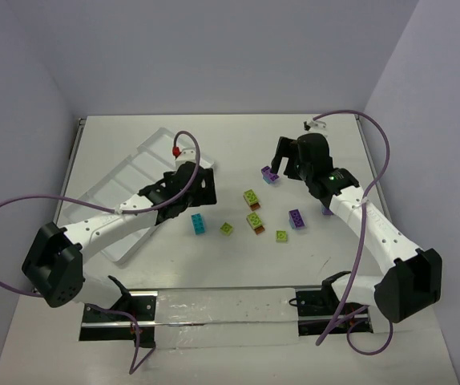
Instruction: Sort the legos into containers by color
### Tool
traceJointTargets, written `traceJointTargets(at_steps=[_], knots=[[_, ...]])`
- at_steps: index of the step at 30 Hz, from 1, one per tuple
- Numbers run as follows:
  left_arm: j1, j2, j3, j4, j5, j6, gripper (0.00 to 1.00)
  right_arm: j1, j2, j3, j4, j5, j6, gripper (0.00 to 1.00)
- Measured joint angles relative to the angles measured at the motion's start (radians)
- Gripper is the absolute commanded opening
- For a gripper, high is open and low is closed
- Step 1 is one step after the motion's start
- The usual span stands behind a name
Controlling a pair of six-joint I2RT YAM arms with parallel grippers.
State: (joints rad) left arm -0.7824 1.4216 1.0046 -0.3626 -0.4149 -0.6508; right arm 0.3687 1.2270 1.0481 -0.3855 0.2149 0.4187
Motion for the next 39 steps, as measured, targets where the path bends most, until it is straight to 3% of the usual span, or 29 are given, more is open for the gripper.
traceJointTargets(at_steps=[17, 32, 37, 39], knots=[[-0.037, 0.064, -0.054, 0.0, -0.041, -0.174, 0.94, 0.0, -0.06, -0.054, 0.04, -0.038, 0.002, 1.0], [-0.066, 0.211, -0.111, -0.009, -0.114, -0.308, 0.8, 0.0, -0.074, -0.062, 0.064, -0.069, 0.017, 1.0], [-0.067, 0.237, -0.119, -0.011, -0.123, -0.323, 0.69, 0.0, -0.074, -0.062, 0.063, -0.068, 0.028, 1.0], [-0.07, 0.241, -0.118, -0.012, -0.132, -0.326, 0.59, 0.0, -0.074, -0.062, 0.063, -0.068, 0.032, 1.0]])
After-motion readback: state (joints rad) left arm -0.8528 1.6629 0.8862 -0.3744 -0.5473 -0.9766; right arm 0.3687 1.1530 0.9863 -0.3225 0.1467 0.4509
